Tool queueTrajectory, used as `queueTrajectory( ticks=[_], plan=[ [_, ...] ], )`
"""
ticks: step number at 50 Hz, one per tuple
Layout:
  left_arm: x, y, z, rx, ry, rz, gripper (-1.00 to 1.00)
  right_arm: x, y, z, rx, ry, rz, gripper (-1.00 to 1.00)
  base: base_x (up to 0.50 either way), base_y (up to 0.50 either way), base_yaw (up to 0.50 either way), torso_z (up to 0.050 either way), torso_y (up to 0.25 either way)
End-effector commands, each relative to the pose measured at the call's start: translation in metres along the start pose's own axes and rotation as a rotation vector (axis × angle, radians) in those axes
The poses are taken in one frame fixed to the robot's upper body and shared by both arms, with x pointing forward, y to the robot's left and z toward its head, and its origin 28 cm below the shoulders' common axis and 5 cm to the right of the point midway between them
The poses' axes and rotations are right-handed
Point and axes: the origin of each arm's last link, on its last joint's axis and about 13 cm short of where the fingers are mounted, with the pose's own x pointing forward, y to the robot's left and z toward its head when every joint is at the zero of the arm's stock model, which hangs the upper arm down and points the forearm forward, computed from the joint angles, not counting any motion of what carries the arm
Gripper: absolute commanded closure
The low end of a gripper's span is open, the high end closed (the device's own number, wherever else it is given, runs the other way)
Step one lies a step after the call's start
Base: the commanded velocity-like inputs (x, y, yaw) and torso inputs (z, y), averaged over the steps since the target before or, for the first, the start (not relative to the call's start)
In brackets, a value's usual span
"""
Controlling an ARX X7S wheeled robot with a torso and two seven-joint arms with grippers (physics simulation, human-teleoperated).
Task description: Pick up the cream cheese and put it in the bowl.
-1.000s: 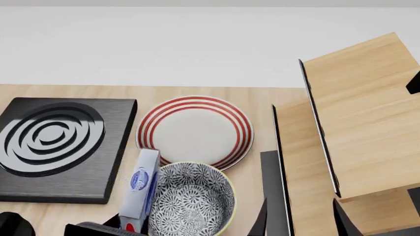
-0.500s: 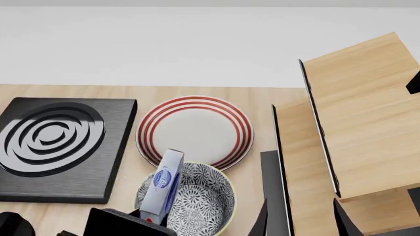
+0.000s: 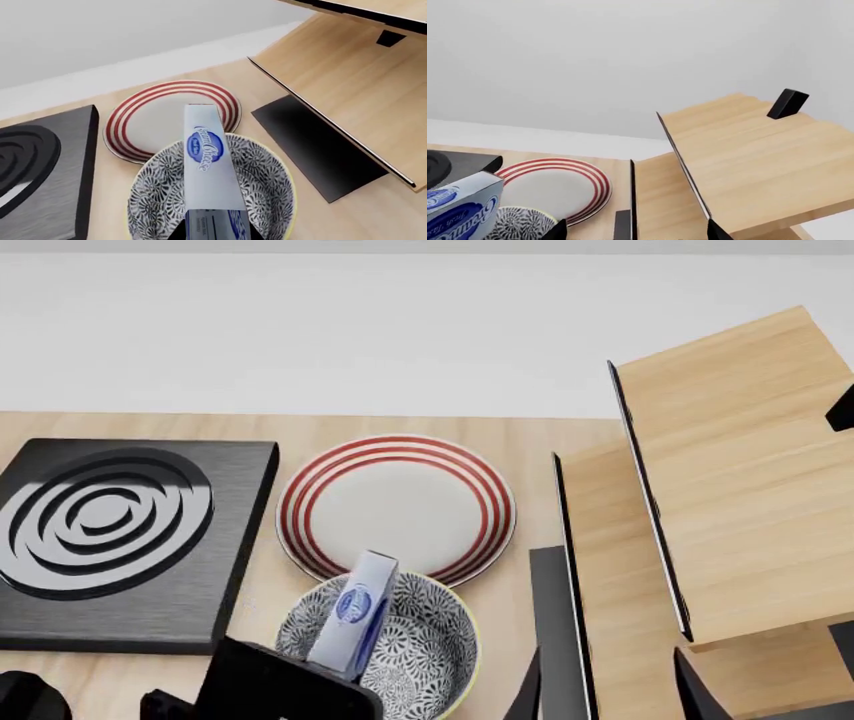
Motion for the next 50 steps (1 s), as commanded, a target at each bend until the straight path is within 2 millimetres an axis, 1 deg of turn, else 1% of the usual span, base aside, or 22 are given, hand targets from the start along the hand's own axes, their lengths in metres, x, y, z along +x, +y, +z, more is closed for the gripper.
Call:
queueTrajectory(
  ticks=[1,4,10,12,16,34,42,50],
  plan=[
    [0.009,0.002,0.005,0.002,0.009,-0.013,1.00,0.000,0.001,-0.001,-0.003,0.003,0.002,-1.00,0.00,0.00,0.00,0.000,0.000],
    [0.011,0.002,0.010,0.007,0.006,-0.022,1.00,-0.001,0.001,-0.002,-0.001,0.004,0.004,-1.00,0.00,0.00,0.00,0.000,0.003],
    [0.017,0.002,0.010,0.009,0.017,-0.044,1.00,0.000,0.001,-0.002,-0.001,0.007,0.003,-1.00,0.00,0.00,0.00,0.000,0.000],
    [0.019,0.002,0.010,-0.023,0.021,-0.075,1.00,0.000,0.001,-0.002,-0.001,0.006,0.002,-1.00,0.00,0.00,0.00,0.000,0.000],
    [0.022,0.002,0.010,0.003,0.031,-0.064,1.00,0.000,0.002,-0.002,-0.002,0.008,0.008,-1.00,0.00,0.00,0.00,0.000,0.000],
    [0.019,0.004,0.008,-0.015,0.029,-0.057,1.00,0.001,0.002,0.000,-0.009,0.005,0.009,-1.00,0.00,0.00,0.00,0.001,0.001],
    [0.023,0.005,0.003,-0.019,0.046,-0.058,1.00,0.000,0.003,-0.001,-0.009,0.005,0.012,-1.00,0.00,0.00,0.00,0.000,0.001],
    [0.026,0.006,0.002,-0.026,0.060,-0.070,1.00,0.000,0.004,-0.003,-0.010,0.011,0.016,-1.00,0.00,0.00,0.00,0.000,0.000]
  ],
)
